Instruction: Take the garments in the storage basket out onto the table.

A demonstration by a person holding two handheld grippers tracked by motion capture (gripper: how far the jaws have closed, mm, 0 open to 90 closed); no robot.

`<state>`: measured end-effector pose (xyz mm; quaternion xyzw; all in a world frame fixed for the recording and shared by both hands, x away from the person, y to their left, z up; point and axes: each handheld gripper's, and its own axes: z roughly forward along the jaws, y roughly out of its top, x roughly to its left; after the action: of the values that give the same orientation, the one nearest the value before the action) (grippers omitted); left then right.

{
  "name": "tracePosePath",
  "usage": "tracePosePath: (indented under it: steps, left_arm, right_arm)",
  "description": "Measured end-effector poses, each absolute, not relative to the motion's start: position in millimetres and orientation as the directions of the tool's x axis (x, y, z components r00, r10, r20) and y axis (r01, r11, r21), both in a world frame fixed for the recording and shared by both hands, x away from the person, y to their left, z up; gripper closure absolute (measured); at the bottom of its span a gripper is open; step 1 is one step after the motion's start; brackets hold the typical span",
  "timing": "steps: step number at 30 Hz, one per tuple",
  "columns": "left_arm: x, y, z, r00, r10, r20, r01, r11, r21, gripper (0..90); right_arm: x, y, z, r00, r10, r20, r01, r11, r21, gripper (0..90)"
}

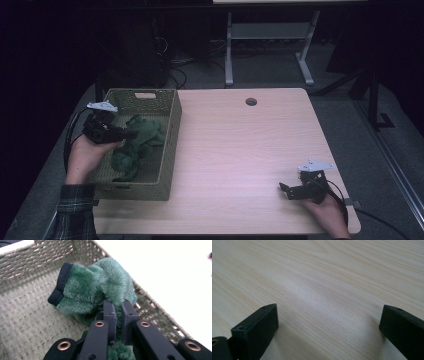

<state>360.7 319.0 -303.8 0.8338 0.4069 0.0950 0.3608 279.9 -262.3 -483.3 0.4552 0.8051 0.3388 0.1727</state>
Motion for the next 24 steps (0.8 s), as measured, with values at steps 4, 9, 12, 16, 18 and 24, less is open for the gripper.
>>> tracePosePath:
  steps: [4,9,12,16,18,24]
  left_arm:
    - [360.2,319.9,-293.1,0.658,0.740,-0.137,0.596,-0.401,0.696,84.6]
    - [358.6,318.5,-277.8,0.671,0.726,-0.150,0.575,-0.382,0.724,84.6]
    - [358.5,316.1,-269.6,0.682,0.715,-0.151,0.561,-0.380,0.735,84.5]
    - [359.1,313.8,-259.5,0.686,0.712,-0.152,0.547,-0.367,0.752,84.5]
    - [358.7,311.7,-252.2,0.693,0.705,-0.155,0.535,-0.358,0.765,84.5]
    - [358.4,303.2,-232.9,0.716,0.684,-0.141,0.495,-0.356,0.793,84.6]
  right_arm:
    - [279.9,-262.3,-483.3,-0.526,0.850,0.030,0.616,0.356,0.703,1.7]
    - [279.9,-262.3,-483.2,-0.526,0.850,0.031,0.616,0.356,0.702,1.7]
    - [279.9,-262.3,-483.4,-0.526,0.850,0.030,0.615,0.356,0.703,1.8]
    - [279.9,-262.3,-483.4,-0.526,0.850,0.030,0.615,0.356,0.703,1.8]
    - [279.9,-262.3,-483.3,-0.526,0.850,0.031,0.616,0.356,0.703,1.7]
    - [279.9,-262.3,-483.3,-0.526,0.850,0.031,0.616,0.356,0.703,1.8]
